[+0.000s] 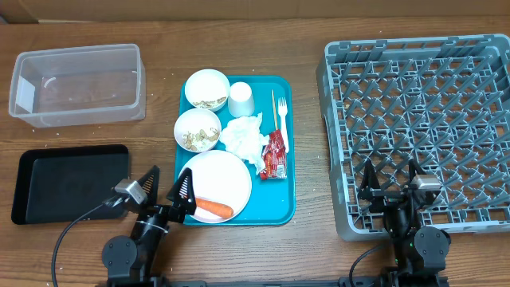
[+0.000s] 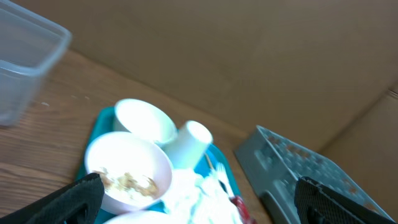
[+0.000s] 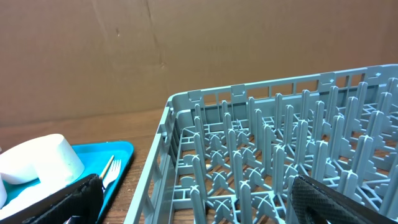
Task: Sort waste into correct bins and load items into the dishwasher rack
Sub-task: 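Move the left gripper over the white plate to the orange carrot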
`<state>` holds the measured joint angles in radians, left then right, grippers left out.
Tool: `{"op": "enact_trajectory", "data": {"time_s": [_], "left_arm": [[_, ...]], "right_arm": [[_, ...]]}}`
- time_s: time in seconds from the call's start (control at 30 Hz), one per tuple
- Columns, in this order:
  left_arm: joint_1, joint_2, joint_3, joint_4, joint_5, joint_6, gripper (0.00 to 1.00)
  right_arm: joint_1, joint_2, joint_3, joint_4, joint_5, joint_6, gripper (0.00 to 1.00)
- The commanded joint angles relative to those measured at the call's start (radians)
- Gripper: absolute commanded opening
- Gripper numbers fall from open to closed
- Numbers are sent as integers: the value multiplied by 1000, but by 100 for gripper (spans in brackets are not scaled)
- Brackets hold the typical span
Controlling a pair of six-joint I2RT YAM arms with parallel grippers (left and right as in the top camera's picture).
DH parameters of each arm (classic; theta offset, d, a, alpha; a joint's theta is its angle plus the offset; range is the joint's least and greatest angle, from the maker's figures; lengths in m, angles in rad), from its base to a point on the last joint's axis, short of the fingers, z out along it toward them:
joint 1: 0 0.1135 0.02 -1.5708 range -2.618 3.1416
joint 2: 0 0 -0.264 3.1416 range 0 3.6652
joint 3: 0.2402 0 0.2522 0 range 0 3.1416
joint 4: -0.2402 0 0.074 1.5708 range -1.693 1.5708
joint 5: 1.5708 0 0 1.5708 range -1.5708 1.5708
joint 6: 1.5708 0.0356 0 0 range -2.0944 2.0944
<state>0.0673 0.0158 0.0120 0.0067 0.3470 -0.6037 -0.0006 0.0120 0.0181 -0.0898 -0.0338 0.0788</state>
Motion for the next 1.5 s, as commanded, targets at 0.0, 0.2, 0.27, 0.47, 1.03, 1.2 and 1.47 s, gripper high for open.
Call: {"op": "enact_trajectory", "data": {"time_s": [0.0, 0.2, 0.27, 0.47, 1.03, 1.2, 1.47], "left_arm": [[3, -7, 101, -76, 84, 18, 100], [3, 150, 417, -390, -54, 130, 100], [3, 253, 531, -476, -69, 141, 100], [3, 638, 915, -763, -5, 234, 100], [-298, 1020, 1353, -1267, -551, -284, 100], [-379, 1061, 1351, -1228, -410, -288, 100], [-381, 1191, 1275, -1329, -286, -481, 100]], "right_arm": [[-6, -9, -10, 7, 7, 3, 100], [-6, -9, -10, 7, 7, 2, 100], [-6, -9, -10, 7, 7, 2, 100], [-6, -9, -10, 7, 7, 2, 100], [-6, -9, -10, 7, 7, 2, 100], [-6, -9, -10, 7, 7, 2, 100], [-6, -9, -10, 7, 7, 2, 100]]}}
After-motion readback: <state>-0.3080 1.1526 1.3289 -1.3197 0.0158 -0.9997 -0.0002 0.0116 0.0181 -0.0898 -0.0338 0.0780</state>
